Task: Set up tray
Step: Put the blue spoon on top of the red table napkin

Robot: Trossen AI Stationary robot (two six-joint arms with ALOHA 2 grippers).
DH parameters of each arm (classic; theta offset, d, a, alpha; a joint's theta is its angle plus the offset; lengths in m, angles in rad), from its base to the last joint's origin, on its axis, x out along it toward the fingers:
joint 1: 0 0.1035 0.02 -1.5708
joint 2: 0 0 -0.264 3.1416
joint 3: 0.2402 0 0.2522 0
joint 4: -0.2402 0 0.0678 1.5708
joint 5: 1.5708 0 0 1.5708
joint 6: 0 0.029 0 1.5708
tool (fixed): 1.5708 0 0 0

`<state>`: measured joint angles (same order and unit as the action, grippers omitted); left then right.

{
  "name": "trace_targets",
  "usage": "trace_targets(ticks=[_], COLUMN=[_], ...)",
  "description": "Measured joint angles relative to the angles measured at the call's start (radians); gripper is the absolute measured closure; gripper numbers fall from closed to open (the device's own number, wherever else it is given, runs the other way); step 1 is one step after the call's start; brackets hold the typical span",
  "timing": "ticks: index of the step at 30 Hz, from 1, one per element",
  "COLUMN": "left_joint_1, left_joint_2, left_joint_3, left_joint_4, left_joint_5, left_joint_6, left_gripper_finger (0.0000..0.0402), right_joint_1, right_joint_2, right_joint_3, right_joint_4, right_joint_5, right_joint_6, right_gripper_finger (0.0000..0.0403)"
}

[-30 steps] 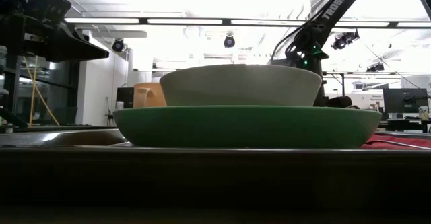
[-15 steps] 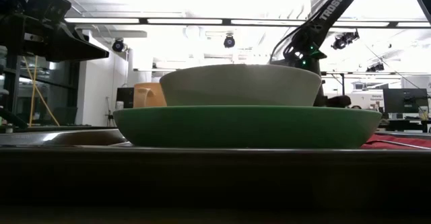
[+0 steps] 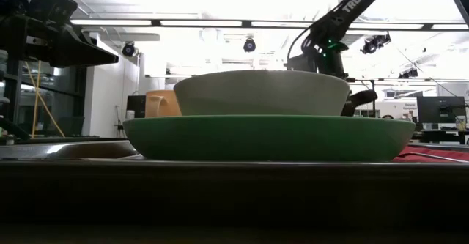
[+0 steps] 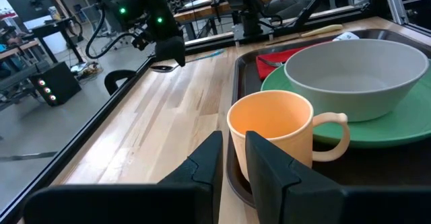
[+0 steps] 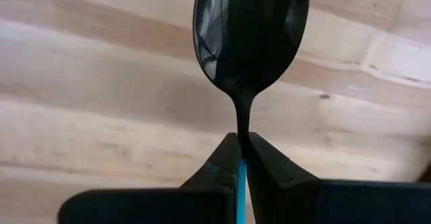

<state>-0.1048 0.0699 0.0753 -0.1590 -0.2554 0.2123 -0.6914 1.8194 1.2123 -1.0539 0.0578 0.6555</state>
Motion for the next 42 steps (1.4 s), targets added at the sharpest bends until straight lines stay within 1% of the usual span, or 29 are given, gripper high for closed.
trace_targets(ticks=[6,20,31,36,42], left_joint_1=[0.000,0.000,0.000,0.000,0.000], left_joint_2=[0.000,0.000,0.000,0.000,0.000], left_joint_3=[0.000,0.000,0.000,0.000,0.000], left_joint_4=[0.000,0.000,0.000,0.000,0.001], left_joint_5=[0.000,0.000,0.000,0.000,-0.007], left_joint_6=[0.000,0.000,0.000,0.000,0.000], left_gripper_finger=[0.0305,0.0305,0.0305,0.0305,0.0305], right_joint_1=[0.039,0.127,0.190,0.220,0.260], right_joint_2=[0.000,-0.002,-0.003,-0.008,-0.042], right_joint_3=[0.068,0.182,0.196,0.196,0.196], right_joint_4=[-0.095,-0.222,-0.275,-0.295,-0.299], right_joint_5=[0.003,-0.001,-0.014,-0.042,-0.050], right_joint_6=[0.032,0.100,0.157,0.183,0.251], right_gripper_finger=[0.0401,0.0402,0.0401,0.0401,0.0401])
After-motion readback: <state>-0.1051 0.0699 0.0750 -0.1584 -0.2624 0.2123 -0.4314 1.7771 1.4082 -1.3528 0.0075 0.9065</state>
